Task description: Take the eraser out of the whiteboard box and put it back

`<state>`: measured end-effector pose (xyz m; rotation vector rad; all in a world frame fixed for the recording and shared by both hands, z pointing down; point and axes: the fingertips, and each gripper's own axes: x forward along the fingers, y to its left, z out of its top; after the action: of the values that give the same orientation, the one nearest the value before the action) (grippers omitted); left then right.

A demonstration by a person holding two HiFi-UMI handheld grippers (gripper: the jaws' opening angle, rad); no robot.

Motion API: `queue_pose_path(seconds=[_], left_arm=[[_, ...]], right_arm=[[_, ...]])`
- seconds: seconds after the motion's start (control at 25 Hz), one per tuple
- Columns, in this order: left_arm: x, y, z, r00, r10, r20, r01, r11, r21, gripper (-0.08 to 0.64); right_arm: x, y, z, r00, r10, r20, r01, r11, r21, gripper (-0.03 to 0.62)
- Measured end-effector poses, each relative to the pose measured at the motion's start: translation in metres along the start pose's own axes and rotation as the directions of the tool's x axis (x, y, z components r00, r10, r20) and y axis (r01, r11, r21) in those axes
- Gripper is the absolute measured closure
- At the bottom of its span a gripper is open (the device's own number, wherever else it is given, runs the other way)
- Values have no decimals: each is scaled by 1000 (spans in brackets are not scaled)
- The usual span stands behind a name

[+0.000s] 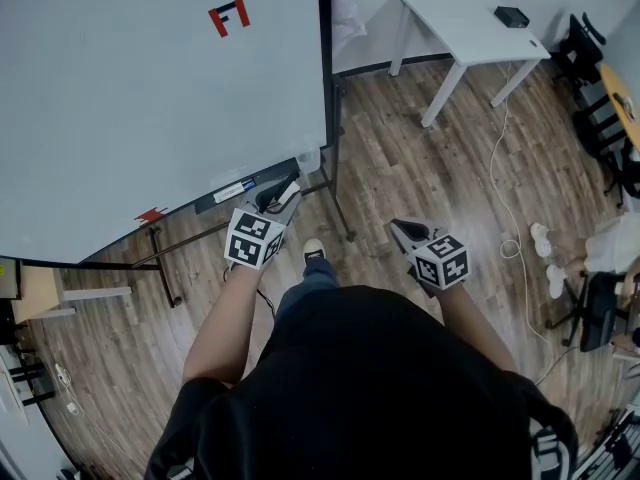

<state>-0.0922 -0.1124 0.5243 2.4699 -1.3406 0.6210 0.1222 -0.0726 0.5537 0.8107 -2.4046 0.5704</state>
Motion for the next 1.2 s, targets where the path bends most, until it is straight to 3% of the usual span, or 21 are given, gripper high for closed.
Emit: queue_pose_path(seconds=[0.68, 1.2], left_arm=[[-4, -9, -3, 1000, 4, 2, -4, 1000, -4, 410], [20, 9, 6, 1000, -14, -13, 14, 1000, -7, 410]], right_arm=[[-7, 0, -12, 1000, -1, -7, 1, 1000, 7, 597], [14, -12, 1, 1000, 10, -16, -9, 1000, 20, 597]])
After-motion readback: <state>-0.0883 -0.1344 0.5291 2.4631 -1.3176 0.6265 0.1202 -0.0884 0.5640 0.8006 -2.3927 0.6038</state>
